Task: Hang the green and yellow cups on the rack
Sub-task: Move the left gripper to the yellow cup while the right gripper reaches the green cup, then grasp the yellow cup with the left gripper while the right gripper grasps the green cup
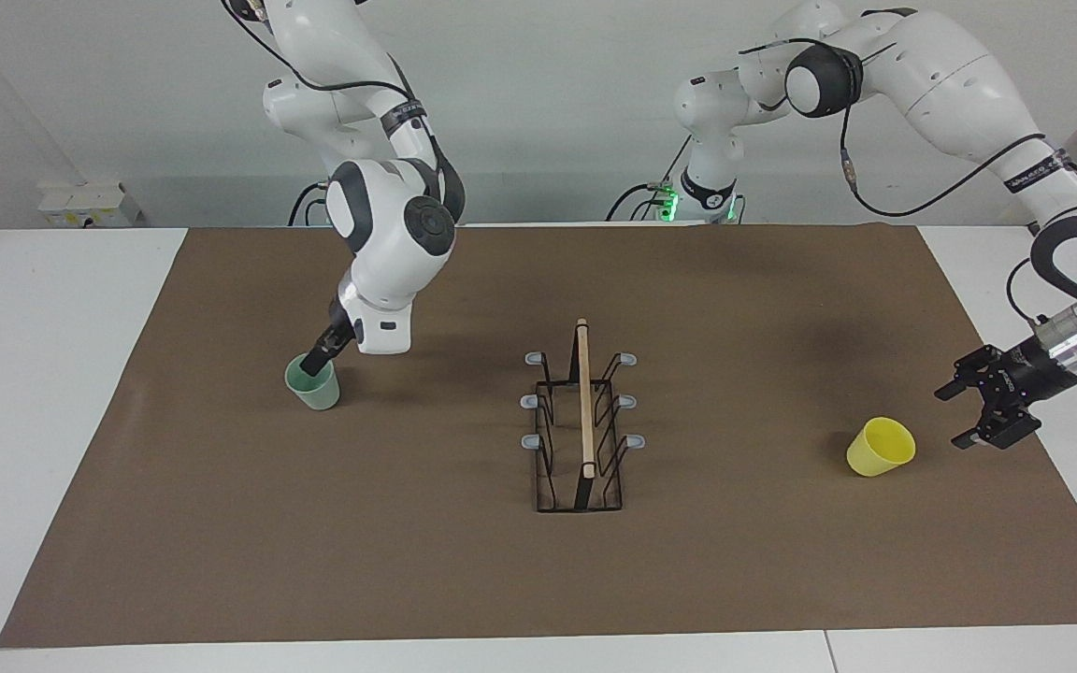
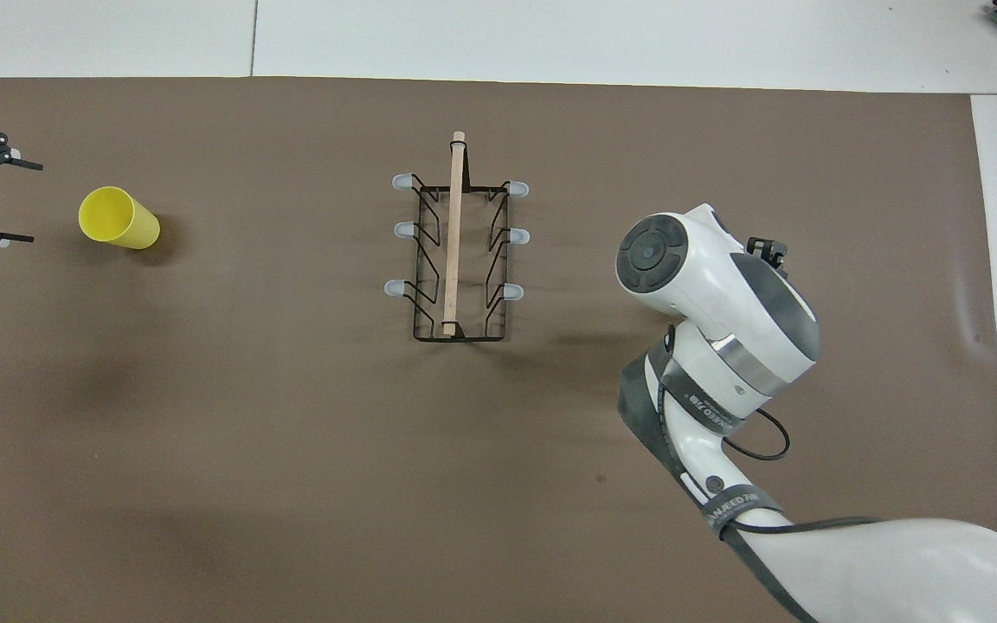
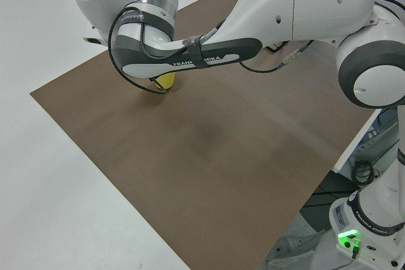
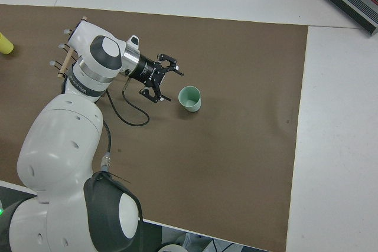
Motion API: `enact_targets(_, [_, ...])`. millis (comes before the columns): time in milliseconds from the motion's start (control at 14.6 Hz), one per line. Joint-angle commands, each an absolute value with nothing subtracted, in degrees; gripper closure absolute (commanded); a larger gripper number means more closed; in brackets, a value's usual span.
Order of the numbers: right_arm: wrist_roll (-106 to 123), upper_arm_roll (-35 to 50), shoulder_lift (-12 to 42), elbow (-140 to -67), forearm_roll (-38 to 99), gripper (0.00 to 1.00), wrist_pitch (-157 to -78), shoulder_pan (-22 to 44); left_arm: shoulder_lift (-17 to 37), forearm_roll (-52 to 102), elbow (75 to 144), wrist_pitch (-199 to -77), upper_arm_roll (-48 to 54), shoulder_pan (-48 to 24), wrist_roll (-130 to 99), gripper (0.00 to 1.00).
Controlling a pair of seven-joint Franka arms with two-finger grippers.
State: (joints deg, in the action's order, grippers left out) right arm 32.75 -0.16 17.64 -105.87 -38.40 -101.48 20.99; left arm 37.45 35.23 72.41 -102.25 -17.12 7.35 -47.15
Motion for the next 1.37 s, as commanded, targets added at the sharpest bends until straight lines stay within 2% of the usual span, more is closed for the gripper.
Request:
enact_targets(0, [33.4,-0.18,23.99,-102.13,-42.18,0.0,-102.21,22.15,45.25,37.53,64.62,-102.48,-16.18,10.63,-52.63,0.0])
enact_targets(206, [33.49,0.0,25.75,-102.74,-47.62,0.0,-104.32,22.59,44.66,44.44,66.87,-104.15,-16.08,12.91,-55.97,0.0])
enact_targets(412, [33.49,-0.09,25.75,-104.76,-49.65,0.0,-107.48,22.33,40.18,49.99,77.75,-105.03,-16.43,12.05,-56.16,0.0])
enact_targets(549, [33.4,-0.09,25.75,-105.73,-49.57,0.0,-109.15,22.06,38.07,50.53,82.85,-105.12,-16.52,9.77,-55.99,0.0])
enact_targets(892, [33.22,0.0,25.4,-106.96,-48.43,0.0,-108.81,21.97,33.94,57.11,92.79,-107.31,-16.35,9.49,-54.85,0.0])
enact_targets(1303, [31.73,0.0,24.52,-109.34,-48.34,0.0,-108.02,21.71,32.26,68.37,99.75,-113.81,-16.08,6.78,-54.76,0.0])
